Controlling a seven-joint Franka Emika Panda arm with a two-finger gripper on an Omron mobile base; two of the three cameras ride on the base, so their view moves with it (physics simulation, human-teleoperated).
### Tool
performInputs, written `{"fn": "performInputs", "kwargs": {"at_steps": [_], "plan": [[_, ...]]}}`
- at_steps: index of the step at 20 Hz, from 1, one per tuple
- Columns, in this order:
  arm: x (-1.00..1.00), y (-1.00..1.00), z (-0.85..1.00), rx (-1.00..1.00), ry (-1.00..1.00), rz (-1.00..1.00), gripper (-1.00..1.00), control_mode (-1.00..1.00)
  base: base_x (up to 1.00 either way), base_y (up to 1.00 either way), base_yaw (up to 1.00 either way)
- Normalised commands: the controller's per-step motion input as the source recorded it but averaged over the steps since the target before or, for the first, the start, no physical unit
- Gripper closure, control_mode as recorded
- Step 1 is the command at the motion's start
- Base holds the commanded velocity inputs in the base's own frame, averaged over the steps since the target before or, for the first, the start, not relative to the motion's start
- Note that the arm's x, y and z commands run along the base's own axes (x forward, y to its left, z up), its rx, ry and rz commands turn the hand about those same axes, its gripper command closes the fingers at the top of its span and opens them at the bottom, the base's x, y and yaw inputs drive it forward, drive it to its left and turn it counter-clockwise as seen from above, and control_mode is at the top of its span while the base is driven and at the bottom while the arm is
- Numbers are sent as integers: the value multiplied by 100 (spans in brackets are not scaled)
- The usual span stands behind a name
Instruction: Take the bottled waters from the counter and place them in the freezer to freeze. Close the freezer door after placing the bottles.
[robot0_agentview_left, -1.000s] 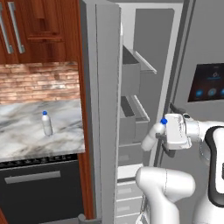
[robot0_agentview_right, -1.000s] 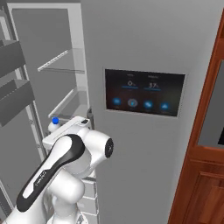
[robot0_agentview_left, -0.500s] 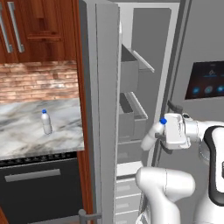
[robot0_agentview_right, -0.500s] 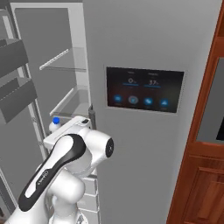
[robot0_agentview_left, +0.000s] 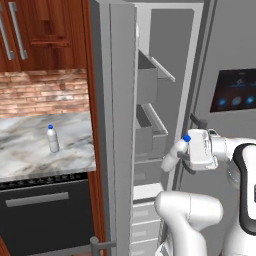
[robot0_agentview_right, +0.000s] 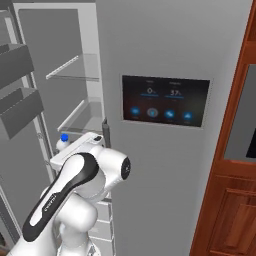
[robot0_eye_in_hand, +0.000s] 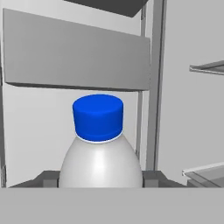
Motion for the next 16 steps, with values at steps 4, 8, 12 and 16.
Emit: {"fn": "performInputs", "kwargs": {"at_steps": [4,8,12,16], "plan": [[0,0,0,0,0,0,100,100,0,8,0],[-21,29,11,-15,-13,0,100,-100,-2,3,0],[-33,24,40,-17,-19,0,100,-100,0,0,0],[-38,4,64,-9,-24,-1,100,-100,0,0,0]]}}
